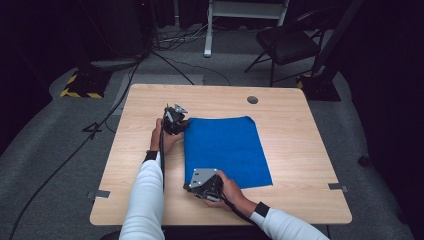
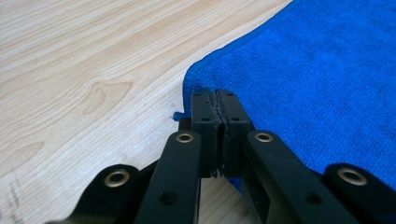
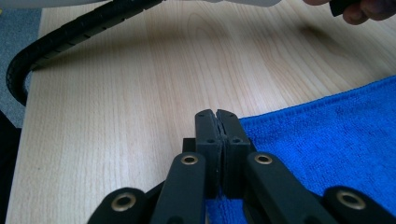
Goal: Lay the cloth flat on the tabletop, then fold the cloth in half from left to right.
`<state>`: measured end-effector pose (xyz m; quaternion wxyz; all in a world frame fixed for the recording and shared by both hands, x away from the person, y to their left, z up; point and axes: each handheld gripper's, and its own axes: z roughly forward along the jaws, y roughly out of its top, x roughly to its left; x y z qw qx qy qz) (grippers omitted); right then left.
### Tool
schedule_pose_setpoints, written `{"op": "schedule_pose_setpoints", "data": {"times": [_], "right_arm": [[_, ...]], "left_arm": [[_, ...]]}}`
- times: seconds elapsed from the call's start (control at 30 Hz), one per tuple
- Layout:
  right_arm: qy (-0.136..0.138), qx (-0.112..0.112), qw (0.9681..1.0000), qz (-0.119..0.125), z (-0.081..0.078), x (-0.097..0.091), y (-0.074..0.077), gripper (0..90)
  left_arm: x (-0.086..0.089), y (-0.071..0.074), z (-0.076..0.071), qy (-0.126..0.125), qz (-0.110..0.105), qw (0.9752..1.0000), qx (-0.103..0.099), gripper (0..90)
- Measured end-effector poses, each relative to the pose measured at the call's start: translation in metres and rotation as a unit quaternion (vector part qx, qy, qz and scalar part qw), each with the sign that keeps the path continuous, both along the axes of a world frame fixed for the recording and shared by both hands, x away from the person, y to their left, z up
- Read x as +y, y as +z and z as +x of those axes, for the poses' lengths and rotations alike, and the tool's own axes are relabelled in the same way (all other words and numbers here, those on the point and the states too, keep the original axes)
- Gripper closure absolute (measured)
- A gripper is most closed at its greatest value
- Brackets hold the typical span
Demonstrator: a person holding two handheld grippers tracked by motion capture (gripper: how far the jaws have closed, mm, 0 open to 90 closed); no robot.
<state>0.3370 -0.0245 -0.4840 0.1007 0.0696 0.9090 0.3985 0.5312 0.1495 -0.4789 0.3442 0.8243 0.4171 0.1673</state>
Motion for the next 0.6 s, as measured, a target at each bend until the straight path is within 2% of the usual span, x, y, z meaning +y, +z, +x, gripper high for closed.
{"op": "schedule_pose_setpoints", "data": {"times": [0.33,0.6], "right_arm": [[0.009,0.001,1.0,0.003,0.001,0.005,0.002,88.8],[0.011,0.002,0.9999,0.012,0.002,0.007,0.004,88.7]], "left_arm": [[0.012,-0.001,-0.004,0.01,-0.008,0.9999,0.003,87.1],[0.016,0.001,-0.006,0.019,-0.002,0.9998,-0.001,87.3]]}}
